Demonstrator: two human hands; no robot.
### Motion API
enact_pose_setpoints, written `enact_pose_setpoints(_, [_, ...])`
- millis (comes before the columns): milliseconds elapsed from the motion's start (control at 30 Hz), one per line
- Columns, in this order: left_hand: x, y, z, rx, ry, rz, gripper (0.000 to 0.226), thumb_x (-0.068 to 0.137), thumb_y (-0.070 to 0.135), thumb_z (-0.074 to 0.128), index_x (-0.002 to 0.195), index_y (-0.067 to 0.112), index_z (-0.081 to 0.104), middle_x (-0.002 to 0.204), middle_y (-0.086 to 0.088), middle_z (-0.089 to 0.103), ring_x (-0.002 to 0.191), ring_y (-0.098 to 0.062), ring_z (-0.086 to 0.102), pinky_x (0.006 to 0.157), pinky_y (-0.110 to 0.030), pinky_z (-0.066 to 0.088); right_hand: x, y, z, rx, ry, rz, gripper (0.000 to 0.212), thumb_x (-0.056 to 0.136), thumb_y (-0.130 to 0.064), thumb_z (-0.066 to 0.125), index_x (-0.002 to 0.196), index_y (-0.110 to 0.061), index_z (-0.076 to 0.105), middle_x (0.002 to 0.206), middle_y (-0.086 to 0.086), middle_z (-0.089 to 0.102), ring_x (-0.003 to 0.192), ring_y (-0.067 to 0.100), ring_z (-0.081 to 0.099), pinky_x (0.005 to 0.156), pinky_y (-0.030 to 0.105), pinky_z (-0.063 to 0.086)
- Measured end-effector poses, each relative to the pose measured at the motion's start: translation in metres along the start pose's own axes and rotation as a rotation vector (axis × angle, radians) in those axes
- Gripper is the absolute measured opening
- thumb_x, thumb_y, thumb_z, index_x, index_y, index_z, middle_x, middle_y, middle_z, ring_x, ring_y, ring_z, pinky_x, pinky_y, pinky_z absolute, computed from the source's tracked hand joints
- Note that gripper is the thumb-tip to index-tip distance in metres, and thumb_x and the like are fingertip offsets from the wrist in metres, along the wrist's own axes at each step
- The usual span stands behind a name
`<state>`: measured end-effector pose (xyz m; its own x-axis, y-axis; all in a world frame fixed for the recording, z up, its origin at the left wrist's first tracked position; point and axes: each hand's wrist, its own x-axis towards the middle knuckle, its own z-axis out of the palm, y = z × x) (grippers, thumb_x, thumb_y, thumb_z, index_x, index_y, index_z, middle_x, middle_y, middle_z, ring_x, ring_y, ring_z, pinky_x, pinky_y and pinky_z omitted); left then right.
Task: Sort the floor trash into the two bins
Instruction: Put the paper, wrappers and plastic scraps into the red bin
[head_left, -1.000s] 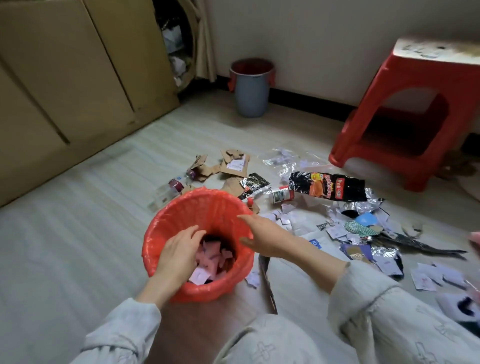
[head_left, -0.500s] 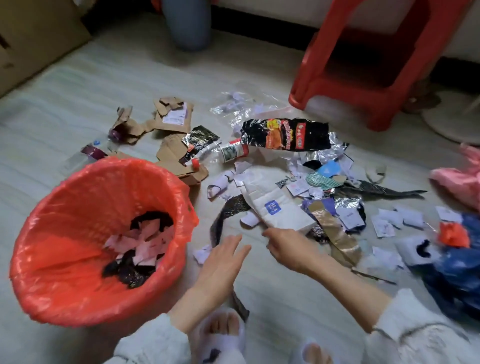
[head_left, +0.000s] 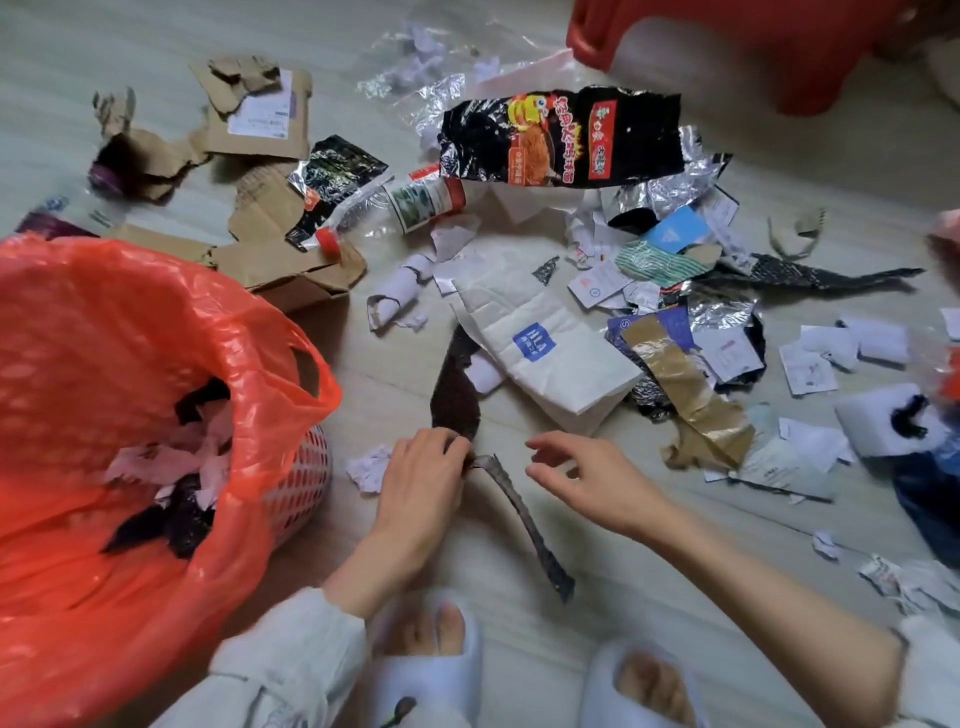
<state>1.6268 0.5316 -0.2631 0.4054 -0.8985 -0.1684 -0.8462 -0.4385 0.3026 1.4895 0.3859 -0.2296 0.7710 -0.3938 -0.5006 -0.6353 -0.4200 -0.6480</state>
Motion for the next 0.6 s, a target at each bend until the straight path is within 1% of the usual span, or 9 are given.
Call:
enact_pose_setpoints(67, [-0.006, 0.014, 0.007, -0.112, 0.024, 0.033, 0.026, 0.066, 0.019, 0.037, 0.082, 0.019, 0.057, 0.076, -0.001, 0.061, 0.071, -0.026, 0.06, 0.064, -0.03, 0.033, -0.01, 0.001, -0.002, 0.023, -0.051, 0.016, 0.053, 0.083, -0.04, 0.065, 0.13, -0.02, 0.051, 0.122, -0.003, 0.061, 0.109, 0.01, 0.056, 0.092, 0.02, 0.041])
enact_pose_setpoints(167, [-0.016, 0.026, 0.01, -0.415, -0.02, -0.059, 0.031, 0.073, 0.005, 0.045, 0.101, 0.018, 0.052, 0.09, -0.003, 0.063, 0.085, -0.024, 0.059, 0.076, -0.029, 0.039, -0.022, 0.007, 0.0, -0.195, -0.171, -0.027, 0.07, 0.079, -0.048, 0.066, 0.138, -0.02, 0.04, 0.134, -0.001, 0.05, 0.123, 0.015, 0.047, 0.103, 0.025, 0.034])
enact_pose_setpoints(233, [-0.018, 0.03, 0.006, -0.609, -0.103, -0.172, 0.037, 0.076, -0.004, 0.054, 0.108, 0.013, 0.055, 0.095, -0.002, 0.063, 0.088, -0.02, 0.059, 0.079, -0.023, 0.042, -0.028, 0.01, 0.002, -0.327, -0.146, -0.095, 0.057, 0.085, -0.043, 0.061, 0.135, -0.02, 0.045, 0.131, 0.001, 0.052, 0.123, 0.019, 0.046, 0.102, 0.027, 0.033])
enact_pose_setpoints(300, [-0.017, 0.029, 0.001, -0.708, -0.216, -0.244, 0.03, 0.076, -0.005, 0.06, 0.099, 0.013, 0.064, 0.085, 0.001, 0.063, 0.078, -0.013, 0.061, 0.075, -0.019, 0.042, -0.03, 0.009, 0.002, -0.334, -0.04, -0.148, 0.034, 0.09, -0.034, 0.056, 0.122, -0.019, 0.057, 0.118, 0.002, 0.06, 0.114, 0.021, 0.051, 0.094, 0.026, 0.035])
enact_pose_setpoints(367, [-0.014, 0.028, -0.005, -0.653, -0.411, -0.231, 0.017, 0.079, 0.002, 0.064, 0.094, 0.01, 0.068, 0.081, -0.001, 0.063, 0.075, -0.011, 0.06, 0.07, -0.019, 0.04, -0.029, 0.007, 0.002, -0.33, 0.028, -0.193, 0.025, 0.093, -0.03, 0.053, 0.111, -0.018, 0.064, 0.109, 0.001, 0.064, 0.107, 0.022, 0.053, 0.09, 0.029, 0.038])
enact_pose_setpoints(433, [-0.014, 0.024, -0.003, -0.511, -0.54, -0.189, 0.018, 0.083, 0.008, 0.062, 0.1, 0.005, 0.067, 0.094, -0.009, 0.066, 0.089, -0.019, 0.06, 0.072, -0.021, 0.038, -0.025, 0.008, 0.003, -0.354, 0.016, -0.225, 0.023, 0.092, -0.03, 0.053, 0.107, -0.018, 0.066, 0.107, 0.0, 0.065, 0.104, 0.022, 0.053, 0.089, 0.033, 0.042])
enact_pose_setpoints(467, [-0.014, 0.021, 0.0, -0.44, -0.54, -0.158, 0.021, 0.083, 0.009, 0.062, 0.104, 0.005, 0.066, 0.104, -0.011, 0.063, 0.098, -0.022, 0.058, 0.079, -0.022, 0.039, -0.023, 0.008, 0.004, -0.376, -0.002, -0.243, 0.023, 0.092, -0.03, 0.053, 0.106, -0.018, 0.067, 0.108, 0.0, 0.065, 0.104, 0.023, 0.053, 0.088, 0.034, 0.043])
enact_pose_setpoints(533, [-0.013, 0.014, 0.005, -0.263, -0.432, -0.052, 0.025, 0.08, 0.011, 0.064, 0.105, 0.009, 0.064, 0.12, -0.011, 0.052, 0.114, -0.027, 0.048, 0.094, -0.031, 0.039, -0.015, 0.01, 0.007, -0.437, -0.047, -0.263, 0.024, 0.092, -0.029, 0.053, 0.107, -0.018, 0.067, 0.111, 0.001, 0.064, 0.104, 0.025, 0.052, 0.087, 0.038, 0.044])
enact_pose_setpoints(600, [-0.007, 0.009, 0.007, -0.116, -0.264, 0.01, 0.029, 0.069, 0.01, 0.071, 0.097, 0.011, 0.064, 0.135, -0.015, 0.042, 0.127, -0.035, 0.036, 0.096, -0.042, 0.041, -0.002, 0.012, 0.01, -0.532, -0.086, -0.268, 0.024, 0.092, -0.025, 0.051, 0.108, -0.017, 0.067, 0.115, 0.003, 0.062, 0.108, 0.027, 0.051, 0.087, 0.039, 0.044])
